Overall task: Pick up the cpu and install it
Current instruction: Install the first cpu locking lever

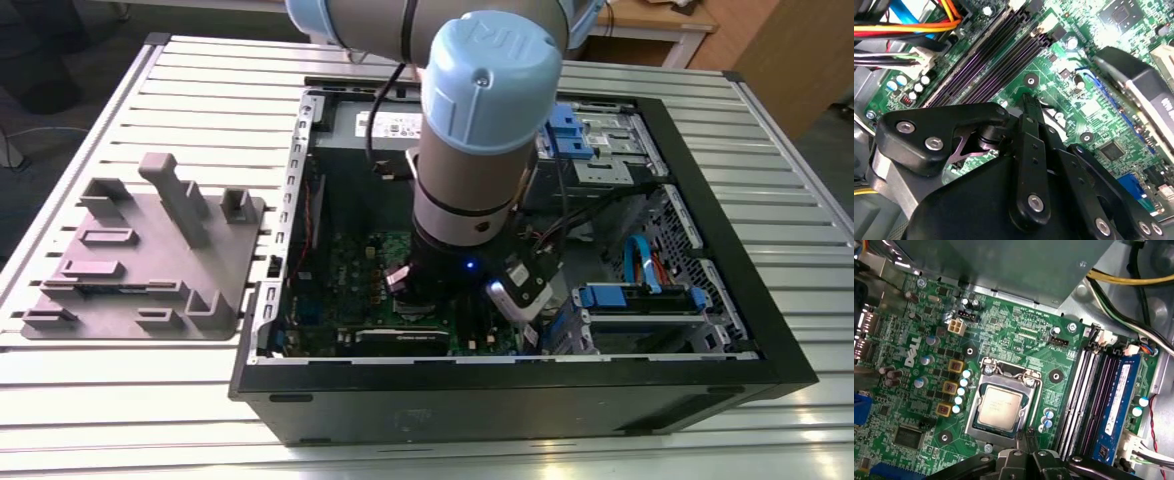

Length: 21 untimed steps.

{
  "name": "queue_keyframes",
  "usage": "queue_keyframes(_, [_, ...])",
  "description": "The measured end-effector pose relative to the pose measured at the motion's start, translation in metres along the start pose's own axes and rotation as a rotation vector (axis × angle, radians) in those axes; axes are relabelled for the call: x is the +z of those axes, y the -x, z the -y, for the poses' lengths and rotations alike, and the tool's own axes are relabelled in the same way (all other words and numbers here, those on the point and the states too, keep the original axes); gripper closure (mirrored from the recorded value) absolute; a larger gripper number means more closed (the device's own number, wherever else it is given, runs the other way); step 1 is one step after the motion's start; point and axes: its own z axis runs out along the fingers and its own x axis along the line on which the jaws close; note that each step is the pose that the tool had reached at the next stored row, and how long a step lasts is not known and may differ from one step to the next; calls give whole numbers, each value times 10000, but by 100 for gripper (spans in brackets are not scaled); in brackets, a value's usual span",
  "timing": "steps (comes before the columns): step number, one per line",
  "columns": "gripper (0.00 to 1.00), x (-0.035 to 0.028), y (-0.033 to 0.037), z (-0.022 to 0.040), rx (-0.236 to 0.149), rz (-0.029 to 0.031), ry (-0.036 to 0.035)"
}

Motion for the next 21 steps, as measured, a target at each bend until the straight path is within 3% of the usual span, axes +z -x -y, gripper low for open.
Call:
queue_keyframes(13, [89,43,40,44,-19,4,10])
queue_keyframes(21, [89,29,41,47,-23,5,12])
